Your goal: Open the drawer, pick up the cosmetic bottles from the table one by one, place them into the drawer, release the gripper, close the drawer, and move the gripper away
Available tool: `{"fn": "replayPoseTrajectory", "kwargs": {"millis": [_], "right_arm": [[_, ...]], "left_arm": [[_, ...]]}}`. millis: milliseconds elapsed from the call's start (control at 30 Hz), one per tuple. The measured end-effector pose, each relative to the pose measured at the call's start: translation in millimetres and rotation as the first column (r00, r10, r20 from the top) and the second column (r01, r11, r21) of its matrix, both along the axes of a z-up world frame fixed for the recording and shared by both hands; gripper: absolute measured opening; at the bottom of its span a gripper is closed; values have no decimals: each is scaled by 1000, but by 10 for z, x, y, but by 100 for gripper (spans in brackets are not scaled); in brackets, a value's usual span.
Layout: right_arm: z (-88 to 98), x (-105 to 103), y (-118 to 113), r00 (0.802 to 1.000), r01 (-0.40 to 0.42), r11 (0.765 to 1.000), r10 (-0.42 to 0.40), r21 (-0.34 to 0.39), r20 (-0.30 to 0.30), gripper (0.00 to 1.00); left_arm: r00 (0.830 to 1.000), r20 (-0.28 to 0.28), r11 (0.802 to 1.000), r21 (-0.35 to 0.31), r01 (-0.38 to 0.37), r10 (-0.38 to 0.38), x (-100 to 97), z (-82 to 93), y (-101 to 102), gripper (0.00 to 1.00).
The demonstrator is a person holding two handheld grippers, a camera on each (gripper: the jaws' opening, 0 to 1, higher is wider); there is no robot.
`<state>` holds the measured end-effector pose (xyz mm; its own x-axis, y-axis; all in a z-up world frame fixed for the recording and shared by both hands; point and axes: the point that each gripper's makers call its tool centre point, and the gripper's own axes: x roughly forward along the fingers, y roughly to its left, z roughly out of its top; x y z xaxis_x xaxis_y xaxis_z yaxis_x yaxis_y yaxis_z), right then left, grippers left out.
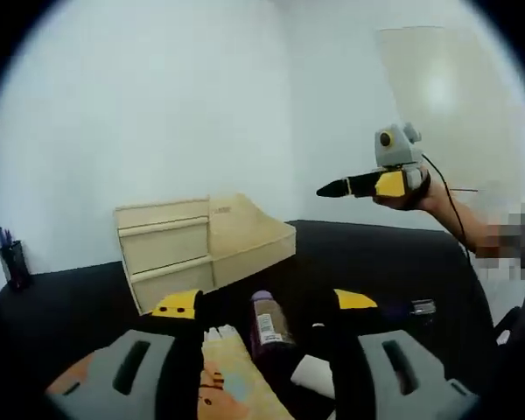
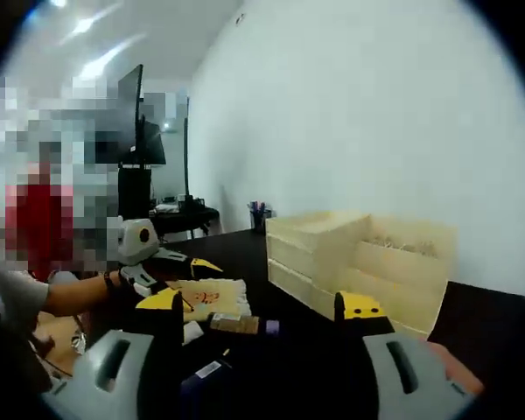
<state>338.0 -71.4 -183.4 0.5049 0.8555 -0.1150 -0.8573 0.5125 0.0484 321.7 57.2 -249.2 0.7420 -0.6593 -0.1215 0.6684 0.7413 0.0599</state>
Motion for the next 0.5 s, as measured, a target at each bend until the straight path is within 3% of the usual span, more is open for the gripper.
{"fn": "replayPoseTrajectory", "kwargs": {"millis": [267, 367, 500], "right_arm": [[-143, 83, -203, 999, 38, 993, -35, 114, -23, 61], [-225, 103, -261, 998, 47, 992, -43, 121, -37, 59], [-263, 44, -269, 998, 53, 991, -49, 121, -32, 58]], "left_arm": [[998, -52, 991, 125, -38, 45, 132, -97, -99, 48], [993, -46, 961, 258, -94, 109, 230, -203, -57, 44], [992, -66, 958, 274, -87, 109, 291, -255, -234, 44]]}}
